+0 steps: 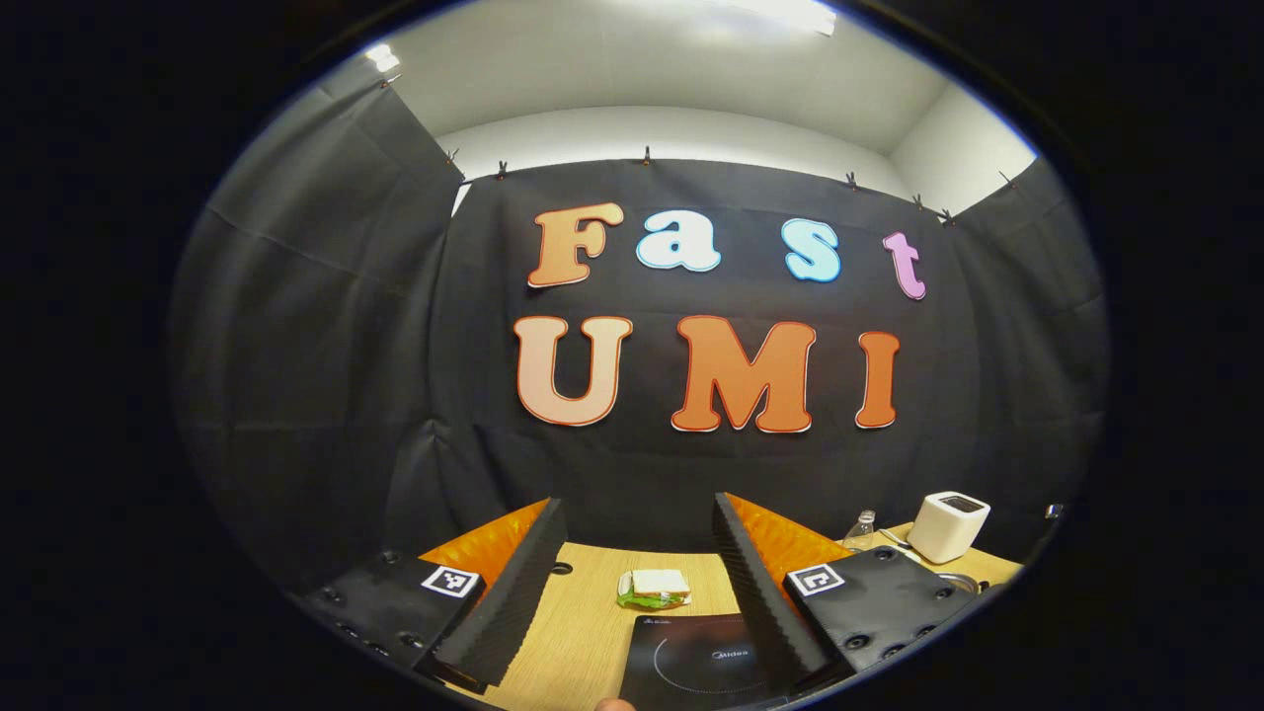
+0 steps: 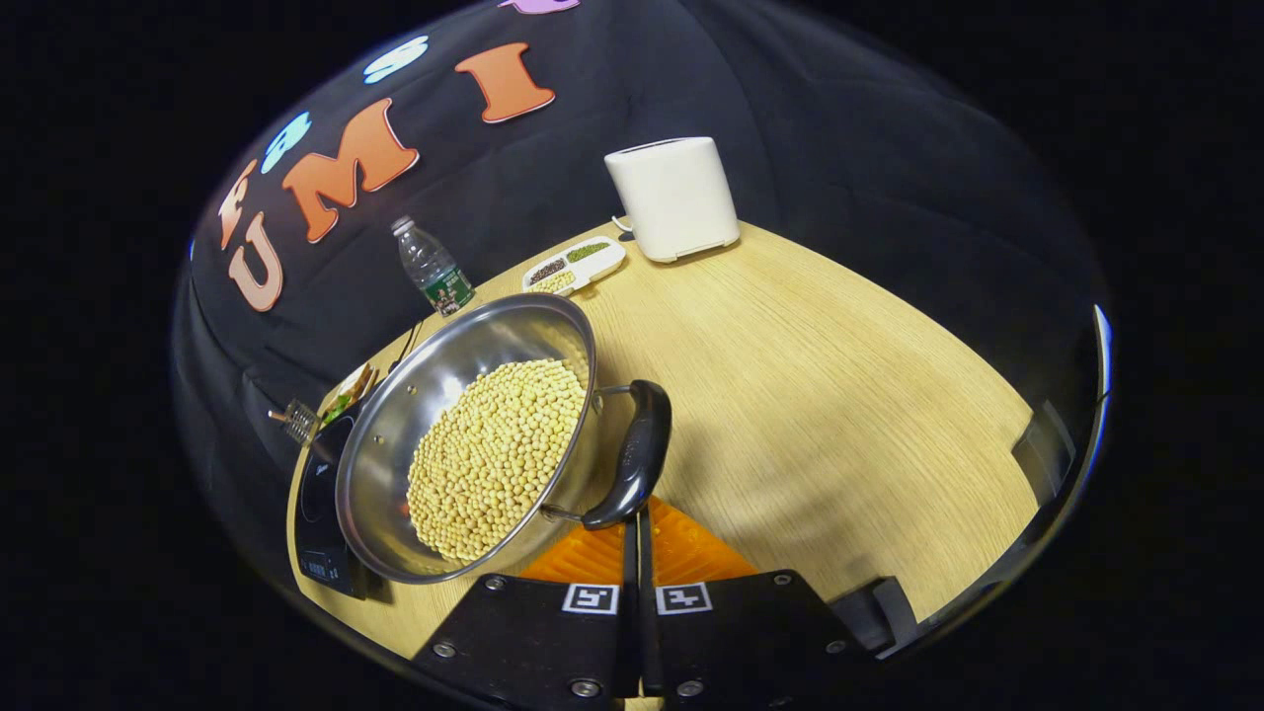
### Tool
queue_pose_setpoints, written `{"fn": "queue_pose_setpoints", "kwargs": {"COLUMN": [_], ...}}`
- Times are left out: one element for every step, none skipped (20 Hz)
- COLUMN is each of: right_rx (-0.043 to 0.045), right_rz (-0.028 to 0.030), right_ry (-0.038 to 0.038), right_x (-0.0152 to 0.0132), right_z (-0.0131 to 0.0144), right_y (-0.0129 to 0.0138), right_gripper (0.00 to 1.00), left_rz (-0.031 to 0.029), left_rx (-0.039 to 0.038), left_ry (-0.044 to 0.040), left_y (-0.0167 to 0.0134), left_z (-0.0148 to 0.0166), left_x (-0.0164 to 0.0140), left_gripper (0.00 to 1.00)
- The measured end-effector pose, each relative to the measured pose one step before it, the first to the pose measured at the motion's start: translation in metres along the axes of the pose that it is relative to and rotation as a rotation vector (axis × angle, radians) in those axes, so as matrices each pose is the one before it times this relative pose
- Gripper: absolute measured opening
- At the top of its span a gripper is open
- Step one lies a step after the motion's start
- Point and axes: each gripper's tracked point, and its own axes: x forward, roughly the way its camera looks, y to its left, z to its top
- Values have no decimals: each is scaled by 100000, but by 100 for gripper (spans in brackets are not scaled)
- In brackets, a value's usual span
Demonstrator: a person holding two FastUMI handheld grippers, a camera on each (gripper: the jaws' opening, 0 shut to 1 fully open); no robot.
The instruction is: First push the handle of the pot to place it horizontally, then grasp the pot with both hands and set it on the induction cooktop.
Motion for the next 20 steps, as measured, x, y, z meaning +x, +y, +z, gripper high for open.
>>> {"fn": "queue_pose_setpoints", "kwargs": {"right_rx": [452, 256, 142, 6, 211, 397, 623, 657, 950, 806, 369, 21, 1, 207, 337, 372, 590, 525, 556, 593], "right_rz": [-48, -107, -157, -89, -108, 81, 174, 415, 386, 292, 43, -126, -220, -189, -190, -181, -181, -68, 6, 145], "right_ry": [-190, -49, -50, -34, -267, -246, -253, 67, 171, 116, 4, 22, -112, -55, -126, -40, -189, -152, -208, -193], "right_x": [251, 320, 145, 181, 206, 210, 143, 67, 29, 144, 130, 238, 161, 158, 292, 262, 135, 279, 206, 284], "right_z": [167, 242, 141, 226, 286, 287, 184, 128, 79, 254, 72, 170, 180, 212, 324, 248, 186, 186, 200, 176], "right_y": [-15, 43, -12, -10, -86, -3, 10, -52, -145, -39, -126, 10, -29, -32, -47, 39, -51, 89, -22, -5], "right_gripper": [0, 0, 0, 0, 0, 0, 0, 0, 0, 0, 0, 0, 0, 0, 0, 0, 0, 0, 0, 0], "left_rz": [-179, -461, -502, -446, -414, -280, -423, -239, -162, -206, -172, -475, -618, -825, -1015, -824, -640, -530, -478, -346], "left_rx": [-241, -321, -370, -389, -194, 27, 331, 504, 512, 301, -4, -31, 56, -5, -125, -160, -144, -297, -390, -531], "left_ry": [345, 545, 598, 470, 339, 245, 303, 361, 498, 415, 271, 269, 306, 398, 587, 1055, 1330, 1290, 1290, 1467], "left_y": [-193, -303, -269, -312, -194, -246, -222, -225, -300, -280, -264, -307, -468, -448, -526, -528, -329, -455, -312, -336], "left_z": [-132, -111, -210, -137, -129, -121, -303, -303, -370, -376, -244, -339, -412, -444, -504, -661, -749, -738, -633, -713], "left_x": [76, 40, 55, 100, 155, 39, -80, 116, 148, 136, 193, 129, 185, 228, 223, 305, 351, 376, 447, 421], "left_gripper": [98, 99, 97, 99, 98, 97, 97, 98, 98, 97, 98, 98, 97, 97, 98, 98, 97, 98, 97, 99]}}
